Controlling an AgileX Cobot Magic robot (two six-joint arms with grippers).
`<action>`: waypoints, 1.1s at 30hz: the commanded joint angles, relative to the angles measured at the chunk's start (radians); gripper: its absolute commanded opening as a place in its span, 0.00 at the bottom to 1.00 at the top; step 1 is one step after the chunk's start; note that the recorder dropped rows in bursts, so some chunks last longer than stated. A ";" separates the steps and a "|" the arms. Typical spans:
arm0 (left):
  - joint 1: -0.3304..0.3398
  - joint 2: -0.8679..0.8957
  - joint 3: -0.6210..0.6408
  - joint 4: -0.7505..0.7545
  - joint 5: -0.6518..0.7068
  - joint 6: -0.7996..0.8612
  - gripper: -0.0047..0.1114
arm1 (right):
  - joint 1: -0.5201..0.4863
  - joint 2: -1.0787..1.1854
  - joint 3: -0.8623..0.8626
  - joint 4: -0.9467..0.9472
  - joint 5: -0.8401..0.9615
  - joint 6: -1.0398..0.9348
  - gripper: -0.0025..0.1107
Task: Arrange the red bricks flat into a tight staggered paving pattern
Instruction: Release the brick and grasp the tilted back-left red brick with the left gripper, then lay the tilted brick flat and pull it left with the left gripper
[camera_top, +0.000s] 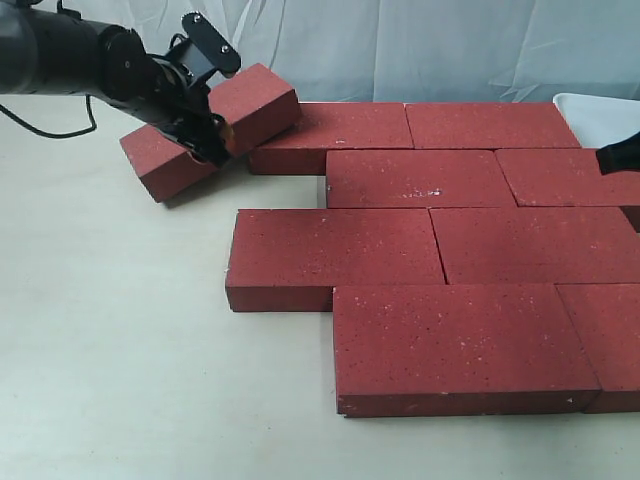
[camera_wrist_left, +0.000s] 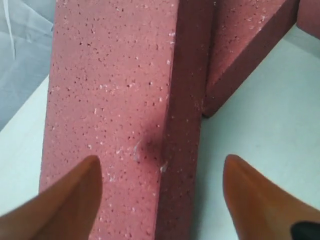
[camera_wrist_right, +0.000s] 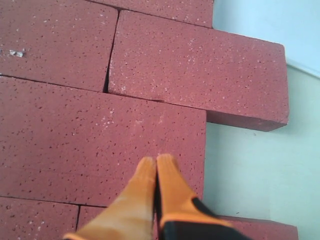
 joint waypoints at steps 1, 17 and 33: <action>-0.010 0.009 -0.004 0.011 -0.077 -0.001 0.59 | -0.006 -0.006 0.001 0.002 -0.011 0.000 0.01; -0.010 0.091 -0.023 0.059 -0.140 -0.003 0.48 | -0.006 -0.006 0.001 0.002 -0.009 0.000 0.01; -0.010 0.009 -0.023 0.086 -0.061 -0.003 0.05 | -0.006 -0.006 0.001 0.002 -0.011 0.000 0.01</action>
